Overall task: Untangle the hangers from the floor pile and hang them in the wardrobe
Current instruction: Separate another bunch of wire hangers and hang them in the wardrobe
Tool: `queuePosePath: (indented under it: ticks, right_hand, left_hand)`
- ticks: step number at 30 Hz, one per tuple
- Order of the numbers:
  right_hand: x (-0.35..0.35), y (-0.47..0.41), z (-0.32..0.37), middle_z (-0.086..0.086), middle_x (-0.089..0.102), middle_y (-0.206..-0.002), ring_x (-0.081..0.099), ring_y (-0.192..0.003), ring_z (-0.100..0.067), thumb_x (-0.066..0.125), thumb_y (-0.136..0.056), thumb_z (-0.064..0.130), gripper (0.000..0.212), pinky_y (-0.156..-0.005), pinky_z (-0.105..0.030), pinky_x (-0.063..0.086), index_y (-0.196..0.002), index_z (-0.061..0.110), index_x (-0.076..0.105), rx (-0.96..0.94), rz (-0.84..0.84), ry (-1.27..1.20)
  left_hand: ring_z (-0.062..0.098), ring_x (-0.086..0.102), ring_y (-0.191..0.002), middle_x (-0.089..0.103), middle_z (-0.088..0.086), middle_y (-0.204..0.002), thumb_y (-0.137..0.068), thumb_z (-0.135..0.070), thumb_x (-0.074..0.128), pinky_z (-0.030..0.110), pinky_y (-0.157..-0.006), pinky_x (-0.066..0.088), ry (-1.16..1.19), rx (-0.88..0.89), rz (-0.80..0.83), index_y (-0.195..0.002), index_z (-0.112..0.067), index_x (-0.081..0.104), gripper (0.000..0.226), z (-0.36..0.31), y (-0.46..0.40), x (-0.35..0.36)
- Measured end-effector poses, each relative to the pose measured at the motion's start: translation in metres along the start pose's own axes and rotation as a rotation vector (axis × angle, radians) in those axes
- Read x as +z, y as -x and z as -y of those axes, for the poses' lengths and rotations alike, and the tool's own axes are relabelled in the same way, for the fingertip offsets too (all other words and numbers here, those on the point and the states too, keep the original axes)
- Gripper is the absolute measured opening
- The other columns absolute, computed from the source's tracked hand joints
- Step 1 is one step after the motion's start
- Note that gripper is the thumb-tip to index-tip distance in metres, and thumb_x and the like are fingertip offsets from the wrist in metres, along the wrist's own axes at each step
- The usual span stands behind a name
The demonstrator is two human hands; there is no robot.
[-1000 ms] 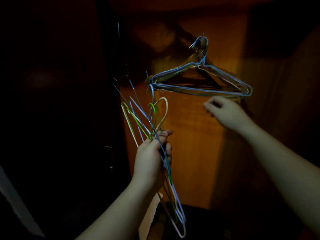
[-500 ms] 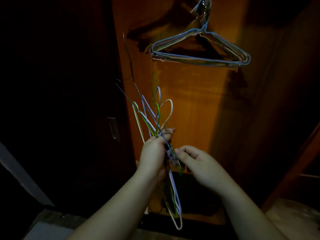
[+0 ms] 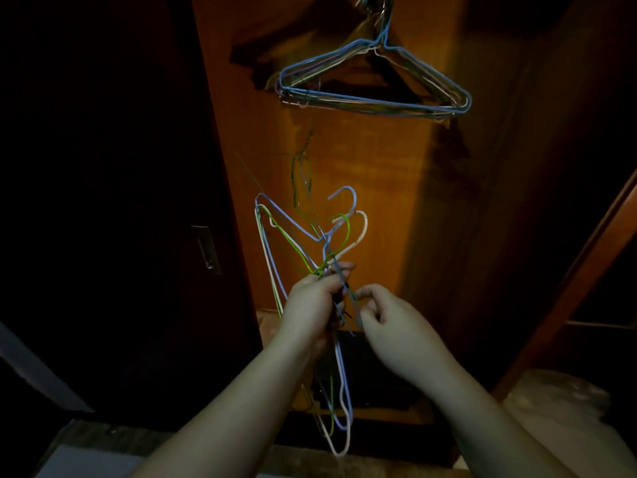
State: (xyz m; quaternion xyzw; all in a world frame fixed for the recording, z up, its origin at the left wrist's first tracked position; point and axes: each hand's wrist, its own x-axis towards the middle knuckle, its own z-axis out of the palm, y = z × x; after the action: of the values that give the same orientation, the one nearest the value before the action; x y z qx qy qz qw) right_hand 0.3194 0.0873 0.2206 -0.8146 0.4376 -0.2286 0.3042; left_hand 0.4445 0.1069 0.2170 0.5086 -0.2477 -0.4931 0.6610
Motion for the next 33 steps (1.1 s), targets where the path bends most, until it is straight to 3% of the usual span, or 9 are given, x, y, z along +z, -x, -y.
queuePosePath:
  ticks: [2,6,8,12,16,21,26,30,33]
  right_hand:
    - [0.001,-0.001,-0.001,0.007,0.057,-0.073,0.051,-0.065,-0.004,0.045,-0.098,0.026,0.018,-0.052,-0.022,0.034,-0.108,0.034,0.057,-0.001,0.013,0.052]
    - [0.001,-0.002,-0.008,0.007,0.062,-0.075,0.055,-0.069,-0.005,0.044,-0.101,0.034,0.019,-0.057,-0.02,0.036,-0.088,0.034,0.058,-0.004,-0.088,0.056]
    - [-0.003,-0.002,-0.013,0.013,0.062,-0.079,0.055,-0.073,0.0,0.043,-0.101,0.035,0.017,-0.058,-0.016,0.037,-0.092,0.038,0.058,0.017,-0.165,0.056]
    - [-0.02,0.0,-0.024,0.008,0.066,-0.086,0.06,-0.078,-0.007,0.041,-0.102,0.034,0.021,-0.07,-0.028,0.049,-0.103,0.035,0.062,0.077,-0.162,0.027]
    - [-0.04,0.0,-0.042,0.007,0.062,-0.077,0.055,-0.063,-0.004,0.041,-0.102,0.034,0.022,-0.053,-0.022,0.037,-0.101,0.035,0.062,0.143,-0.139,-0.04]
    - [-0.055,0.001,-0.062,0.011,0.061,-0.085,0.062,-0.067,-0.013,0.04,-0.102,0.034,0.021,-0.056,-0.024,0.039,-0.098,0.036,0.06,0.21,-0.181,-0.066]
    - [-0.068,-0.004,-0.077,0.014,0.05,-0.07,0.056,-0.059,-0.013,0.041,-0.102,0.037,0.024,-0.055,-0.024,0.038,-0.099,0.03,0.064,0.26,-0.166,-0.055]
    - [-0.083,-0.01,-0.079,0.011,0.053,-0.082,0.053,-0.07,-0.012,0.042,-0.101,0.037,0.026,-0.062,-0.028,0.04,-0.096,0.032,0.066,0.259,-0.147,-0.138]
    - [-0.1,-0.014,-0.077,0.002,0.06,-0.095,0.055,-0.084,-0.015,0.045,-0.1,0.038,0.027,-0.067,-0.031,0.044,-0.094,0.032,0.07,0.246,-0.14,-0.19]
  left_hand:
    - [0.012,0.032,-0.047,0.044,-0.002,-0.057,-0.095,-0.009,0.053,0.025,-0.049,0.02,-0.016,-0.013,0.02,-0.113,-0.009,0.067,0.023,0.003,-0.001,0.001]
    - [0.011,0.033,-0.044,0.047,0.0,-0.062,-0.097,-0.01,0.05,0.021,-0.043,0.02,-0.043,-0.001,0.073,-0.115,-0.008,0.065,0.023,0.004,-0.001,0.0]
    - [0.011,0.032,-0.042,0.047,0.001,-0.063,-0.099,-0.01,0.048,0.02,-0.04,0.019,-0.049,0.009,0.075,-0.114,-0.005,0.064,0.022,0.004,0.0,-0.003]
    - [0.011,0.035,-0.045,0.045,-0.001,-0.059,-0.099,-0.018,0.052,0.022,-0.041,0.025,-0.077,-0.023,0.056,-0.112,-0.003,0.065,0.024,0.004,-0.005,-0.018]
    - [0.012,0.035,-0.046,0.042,0.0,-0.058,-0.1,-0.022,0.05,0.019,-0.037,0.028,-0.065,-0.07,0.096,-0.111,-0.001,0.063,0.027,0.001,-0.003,-0.041]
    - [0.011,0.038,-0.042,0.046,0.003,-0.061,-0.099,-0.019,0.05,0.019,-0.034,0.03,-0.109,-0.079,0.081,-0.107,-0.005,0.055,0.017,-0.003,0.0,-0.064]
    - [0.011,0.036,-0.037,0.047,0.006,-0.064,-0.1,-0.024,0.047,0.02,-0.033,0.027,-0.145,-0.074,0.163,-0.109,-0.003,0.054,0.023,-0.013,0.002,-0.081]
    - [0.011,0.036,-0.038,0.049,0.006,-0.065,-0.099,-0.021,0.047,0.02,-0.034,0.027,-0.183,-0.003,0.21,-0.11,-0.001,0.058,0.026,-0.026,0.004,-0.082]
    - [0.011,0.04,-0.043,0.05,0.005,-0.067,-0.098,-0.016,0.05,0.02,-0.037,0.032,-0.174,0.062,0.103,-0.104,-0.005,0.064,0.019,-0.029,0.001,-0.073]
